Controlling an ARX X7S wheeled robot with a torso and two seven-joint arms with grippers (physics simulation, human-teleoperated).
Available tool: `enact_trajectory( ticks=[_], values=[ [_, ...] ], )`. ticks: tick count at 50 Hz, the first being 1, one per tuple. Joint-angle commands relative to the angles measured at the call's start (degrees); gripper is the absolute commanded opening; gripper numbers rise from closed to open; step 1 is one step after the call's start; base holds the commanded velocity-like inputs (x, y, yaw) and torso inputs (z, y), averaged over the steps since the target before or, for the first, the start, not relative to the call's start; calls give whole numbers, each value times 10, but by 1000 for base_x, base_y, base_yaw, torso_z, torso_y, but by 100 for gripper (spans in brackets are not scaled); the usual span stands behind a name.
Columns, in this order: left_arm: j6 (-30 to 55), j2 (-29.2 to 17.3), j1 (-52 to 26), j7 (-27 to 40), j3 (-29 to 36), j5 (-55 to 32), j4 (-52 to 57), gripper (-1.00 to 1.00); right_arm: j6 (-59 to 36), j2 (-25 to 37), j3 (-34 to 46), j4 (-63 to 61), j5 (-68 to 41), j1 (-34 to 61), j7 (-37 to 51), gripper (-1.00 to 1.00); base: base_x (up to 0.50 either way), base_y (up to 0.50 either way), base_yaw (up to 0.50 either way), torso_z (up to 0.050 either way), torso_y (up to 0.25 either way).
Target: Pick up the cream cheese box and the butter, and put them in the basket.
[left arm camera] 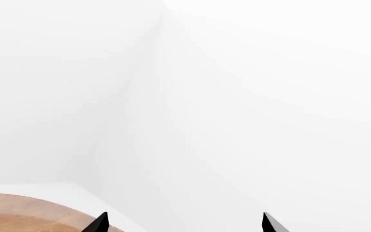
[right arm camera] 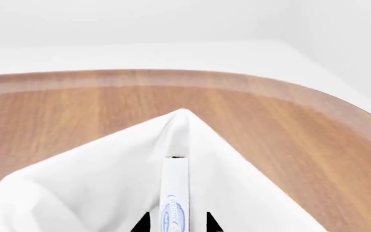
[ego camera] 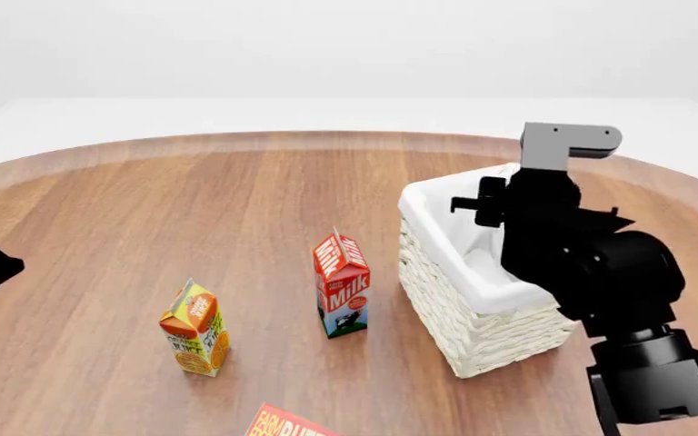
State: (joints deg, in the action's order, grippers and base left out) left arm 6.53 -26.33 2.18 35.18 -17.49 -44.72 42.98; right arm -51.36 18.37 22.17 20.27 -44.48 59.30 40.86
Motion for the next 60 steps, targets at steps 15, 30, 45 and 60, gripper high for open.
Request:
enact_trajectory(
  ticks=[15,30,45,60],
  values=[
    [-3,-1,2,2,1,0,0,100,-4,4,1,-4,8,4,3,100,0,0,0,0,0],
    [-3,-3,2,3,2,0,1,100,-25,19,-12,-92,-28,-11,4,100,0,0,0,0,0],
    [-3,-6,0,5,4,-1,0,100,-55,41,0,-214,-60,-46,8,100,0,0,0,0,0],
    [-6,-5,1,4,7,3,-1,100,-82,62,5,-302,-92,-64,13,100,0,0,0,0,0]
  ],
)
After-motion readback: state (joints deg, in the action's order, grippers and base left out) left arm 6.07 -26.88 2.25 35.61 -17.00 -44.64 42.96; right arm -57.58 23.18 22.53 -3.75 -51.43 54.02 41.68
